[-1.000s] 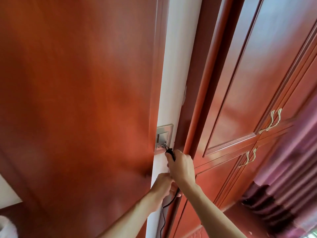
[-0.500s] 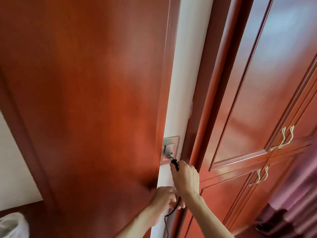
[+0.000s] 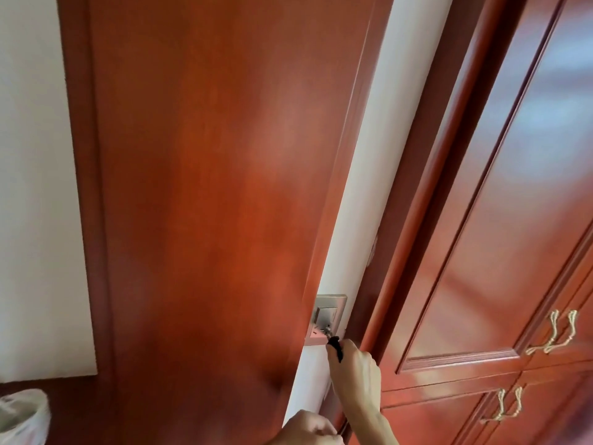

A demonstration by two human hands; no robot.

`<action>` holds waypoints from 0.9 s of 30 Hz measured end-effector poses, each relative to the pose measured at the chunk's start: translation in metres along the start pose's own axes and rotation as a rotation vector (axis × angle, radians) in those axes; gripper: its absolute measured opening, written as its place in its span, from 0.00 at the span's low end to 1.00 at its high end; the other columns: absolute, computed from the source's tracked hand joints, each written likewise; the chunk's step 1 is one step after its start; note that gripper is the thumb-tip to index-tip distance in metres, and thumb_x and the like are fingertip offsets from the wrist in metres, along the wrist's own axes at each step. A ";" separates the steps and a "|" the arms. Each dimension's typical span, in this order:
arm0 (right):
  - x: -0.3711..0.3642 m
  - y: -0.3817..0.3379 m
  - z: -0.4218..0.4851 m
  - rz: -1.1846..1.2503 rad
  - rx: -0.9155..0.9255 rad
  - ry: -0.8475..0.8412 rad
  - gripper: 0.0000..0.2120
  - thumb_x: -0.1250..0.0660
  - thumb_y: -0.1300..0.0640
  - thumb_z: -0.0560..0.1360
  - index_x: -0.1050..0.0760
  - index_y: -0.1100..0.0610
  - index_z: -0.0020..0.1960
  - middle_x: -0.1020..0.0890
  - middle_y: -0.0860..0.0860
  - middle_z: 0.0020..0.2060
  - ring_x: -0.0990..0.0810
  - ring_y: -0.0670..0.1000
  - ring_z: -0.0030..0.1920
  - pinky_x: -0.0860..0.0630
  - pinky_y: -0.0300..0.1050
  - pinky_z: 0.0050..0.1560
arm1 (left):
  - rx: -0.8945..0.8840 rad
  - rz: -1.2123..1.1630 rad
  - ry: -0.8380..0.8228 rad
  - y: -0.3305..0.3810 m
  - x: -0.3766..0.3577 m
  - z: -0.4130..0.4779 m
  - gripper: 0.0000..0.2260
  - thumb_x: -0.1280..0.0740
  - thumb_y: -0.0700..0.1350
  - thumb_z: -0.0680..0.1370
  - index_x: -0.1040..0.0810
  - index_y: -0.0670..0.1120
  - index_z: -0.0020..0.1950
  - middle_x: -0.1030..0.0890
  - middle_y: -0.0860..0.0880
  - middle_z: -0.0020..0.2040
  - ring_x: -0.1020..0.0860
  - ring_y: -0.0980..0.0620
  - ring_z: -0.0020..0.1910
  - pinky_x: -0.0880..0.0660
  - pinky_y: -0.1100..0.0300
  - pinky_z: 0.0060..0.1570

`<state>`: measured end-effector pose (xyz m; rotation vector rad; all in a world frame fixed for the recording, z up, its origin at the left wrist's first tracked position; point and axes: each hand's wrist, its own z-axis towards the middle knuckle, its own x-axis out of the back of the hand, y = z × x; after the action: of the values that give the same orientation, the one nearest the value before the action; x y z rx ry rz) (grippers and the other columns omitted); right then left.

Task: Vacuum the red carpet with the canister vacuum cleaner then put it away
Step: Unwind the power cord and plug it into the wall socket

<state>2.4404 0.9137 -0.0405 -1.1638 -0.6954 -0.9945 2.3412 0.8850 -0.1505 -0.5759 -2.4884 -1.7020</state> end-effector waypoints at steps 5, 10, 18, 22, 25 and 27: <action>0.019 -0.003 0.010 -0.015 0.017 -0.032 0.13 0.43 0.50 0.79 0.29 0.55 0.40 0.26 0.48 0.32 0.29 0.55 0.36 0.31 0.45 0.37 | -0.214 -0.064 -0.103 0.028 0.017 -0.033 0.08 0.29 0.51 0.77 0.14 0.48 0.43 0.16 0.51 0.38 0.18 0.54 0.39 0.23 0.64 0.46; 0.021 0.001 0.007 -0.056 0.100 -0.056 0.13 0.43 0.51 0.81 0.25 0.57 0.45 0.17 0.54 0.42 0.22 0.59 0.41 0.31 0.47 0.40 | -0.245 -0.019 -0.039 0.027 0.035 -0.033 0.11 0.28 0.44 0.76 0.15 0.51 0.34 0.19 0.49 0.33 0.25 0.57 0.29 0.28 0.62 0.36; 0.030 -0.002 0.010 0.013 0.126 0.016 0.14 0.42 0.50 0.80 0.32 0.55 0.38 0.27 0.49 0.32 0.30 0.56 0.35 0.34 0.46 0.37 | -0.274 0.042 -0.050 0.042 0.045 -0.045 0.09 0.31 0.43 0.80 0.17 0.47 0.40 0.18 0.53 0.33 0.23 0.56 0.33 0.28 0.66 0.37; 0.026 0.001 0.015 0.015 0.112 0.013 0.14 0.40 0.50 0.79 0.29 0.57 0.39 0.24 0.51 0.34 0.28 0.58 0.36 0.33 0.45 0.36 | -0.276 0.126 -0.069 0.046 0.048 -0.044 0.09 0.33 0.43 0.81 0.18 0.47 0.42 0.19 0.52 0.34 0.23 0.56 0.33 0.28 0.67 0.37; 0.018 0.009 0.015 0.037 0.106 -0.019 0.14 0.39 0.49 0.79 0.24 0.58 0.43 0.18 0.54 0.39 0.23 0.60 0.40 0.29 0.47 0.39 | -0.278 0.176 -0.076 0.048 0.049 -0.043 0.08 0.33 0.44 0.81 0.17 0.45 0.44 0.19 0.47 0.37 0.22 0.54 0.34 0.26 0.66 0.38; 0.016 0.011 0.016 0.063 0.109 -0.011 0.15 0.38 0.48 0.79 0.23 0.59 0.45 0.17 0.56 0.42 0.20 0.62 0.44 0.27 0.48 0.41 | -0.277 0.206 -0.051 0.052 0.050 -0.044 0.07 0.32 0.43 0.80 0.17 0.42 0.46 0.19 0.45 0.38 0.22 0.54 0.34 0.25 0.64 0.39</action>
<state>2.4577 0.9260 -0.0263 -1.0904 -0.7081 -0.8873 2.3063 0.8747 -0.0742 -0.8747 -2.1468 -1.9810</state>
